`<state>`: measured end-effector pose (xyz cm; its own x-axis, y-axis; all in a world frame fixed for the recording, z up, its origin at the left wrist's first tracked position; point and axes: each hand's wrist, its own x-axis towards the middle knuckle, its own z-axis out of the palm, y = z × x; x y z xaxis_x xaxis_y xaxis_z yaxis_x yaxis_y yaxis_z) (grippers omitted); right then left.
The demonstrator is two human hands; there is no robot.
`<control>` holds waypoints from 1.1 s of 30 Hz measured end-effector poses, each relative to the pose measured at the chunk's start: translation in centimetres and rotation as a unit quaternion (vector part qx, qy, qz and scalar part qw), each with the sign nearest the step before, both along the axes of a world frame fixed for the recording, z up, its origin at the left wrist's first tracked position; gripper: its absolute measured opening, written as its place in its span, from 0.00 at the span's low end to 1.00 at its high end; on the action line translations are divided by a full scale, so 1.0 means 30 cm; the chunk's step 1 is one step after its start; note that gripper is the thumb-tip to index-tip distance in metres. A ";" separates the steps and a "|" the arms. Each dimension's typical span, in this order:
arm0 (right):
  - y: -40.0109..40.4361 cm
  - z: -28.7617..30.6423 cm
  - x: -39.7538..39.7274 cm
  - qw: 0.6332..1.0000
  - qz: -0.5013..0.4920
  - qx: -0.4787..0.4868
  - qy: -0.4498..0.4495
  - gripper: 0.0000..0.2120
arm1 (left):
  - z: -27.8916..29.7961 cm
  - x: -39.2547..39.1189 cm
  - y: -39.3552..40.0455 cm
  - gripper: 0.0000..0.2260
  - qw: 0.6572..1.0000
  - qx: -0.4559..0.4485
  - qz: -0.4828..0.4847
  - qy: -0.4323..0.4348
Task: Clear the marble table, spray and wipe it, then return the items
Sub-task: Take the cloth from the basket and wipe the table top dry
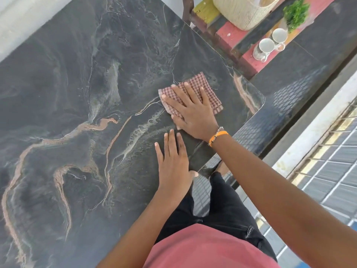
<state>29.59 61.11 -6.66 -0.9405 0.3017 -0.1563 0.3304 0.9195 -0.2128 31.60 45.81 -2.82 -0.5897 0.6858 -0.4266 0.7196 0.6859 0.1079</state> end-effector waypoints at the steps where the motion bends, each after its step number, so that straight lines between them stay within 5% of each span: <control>1: 0.036 -0.001 -0.058 1.000 0.001 0.000 0.000 0.27 | 0.004 -0.002 0.008 0.51 1.000 0.000 0.007 0.002; 10: 0.395 -0.007 -0.191 0.997 -0.079 0.001 0.000 0.26 | 0.003 0.048 0.142 0.51 0.999 0.015 0.043 -0.022; 23: 0.299 -0.008 0.404 0.975 -0.206 -0.061 0.052 0.27 | -0.013 0.059 0.153 0.50 0.997 0.025 0.075 -0.013; 33: 0.086 -0.024 0.401 0.993 0.056 -0.040 0.098 0.24 | 0.008 0.081 0.167 0.51 0.994 0.031 0.103 -0.037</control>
